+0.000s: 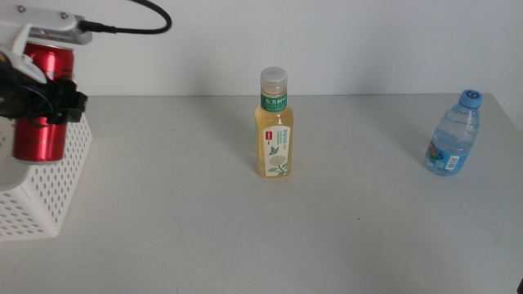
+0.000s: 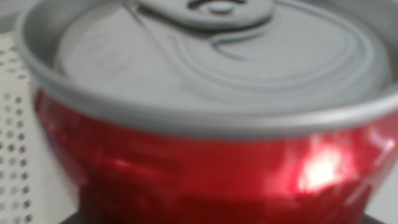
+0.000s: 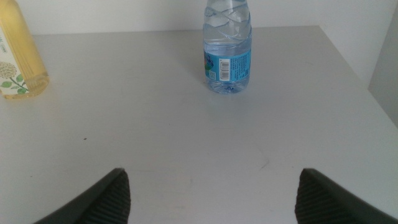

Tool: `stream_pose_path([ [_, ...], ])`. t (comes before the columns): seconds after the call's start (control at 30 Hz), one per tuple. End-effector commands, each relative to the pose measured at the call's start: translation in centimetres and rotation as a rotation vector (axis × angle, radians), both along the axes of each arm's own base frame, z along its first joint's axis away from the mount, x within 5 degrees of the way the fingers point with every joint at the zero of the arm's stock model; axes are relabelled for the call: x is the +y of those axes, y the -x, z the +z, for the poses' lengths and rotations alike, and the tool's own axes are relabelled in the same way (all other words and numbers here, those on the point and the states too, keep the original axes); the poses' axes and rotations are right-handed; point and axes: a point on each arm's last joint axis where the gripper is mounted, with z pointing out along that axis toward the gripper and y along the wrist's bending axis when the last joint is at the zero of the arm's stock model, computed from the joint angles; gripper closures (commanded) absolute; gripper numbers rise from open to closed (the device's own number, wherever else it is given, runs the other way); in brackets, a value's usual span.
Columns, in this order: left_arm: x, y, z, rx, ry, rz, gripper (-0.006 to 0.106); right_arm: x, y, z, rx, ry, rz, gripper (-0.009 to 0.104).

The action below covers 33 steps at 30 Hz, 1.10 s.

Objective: Use arms to grab the bottles and put them into the dustbin to the left of the table.

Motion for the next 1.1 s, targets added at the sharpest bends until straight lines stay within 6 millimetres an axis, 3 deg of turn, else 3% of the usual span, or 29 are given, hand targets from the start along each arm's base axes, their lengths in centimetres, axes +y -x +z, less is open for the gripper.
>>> stream_pose_path([
  [0.0,1.2,-0.5,3.9,-0.049,-0.011,-0.008,0.102,-0.1,0.0,1.1,-0.102,0.014,-0.013,0.027],
  [0.17,4.4,-2.2,7.5,-0.041,-0.044,0.036,0.102,-0.1,0.0,1.1,-0.102,0.014,-0.013,0.027],
  [0.33,8.0,-3.4,7.4,0.048,-0.043,0.103,0.102,-0.1,0.0,1.1,-0.102,0.014,-0.013,0.027],
  [0.47,11.2,-4.7,4.7,0.117,-0.015,0.172,0.102,-0.1,0.0,1.1,-0.102,0.014,-0.013,0.027],
  [0.63,13.1,-6.5,0.9,0.203,0.026,0.204,0.102,-0.1,0.0,1.1,-0.102,0.014,-0.013,0.027],
  [0.87,13.7,-9.0,-4.8,0.323,0.103,0.203,0.102,-0.1,0.0,1.1,-0.102,0.014,-0.013,0.027],
  [1.07,13.8,-10.0,-8.0,0.393,0.139,0.200,0.102,-0.1,0.0,1.1,-0.102,0.014,-0.013,0.027],
])
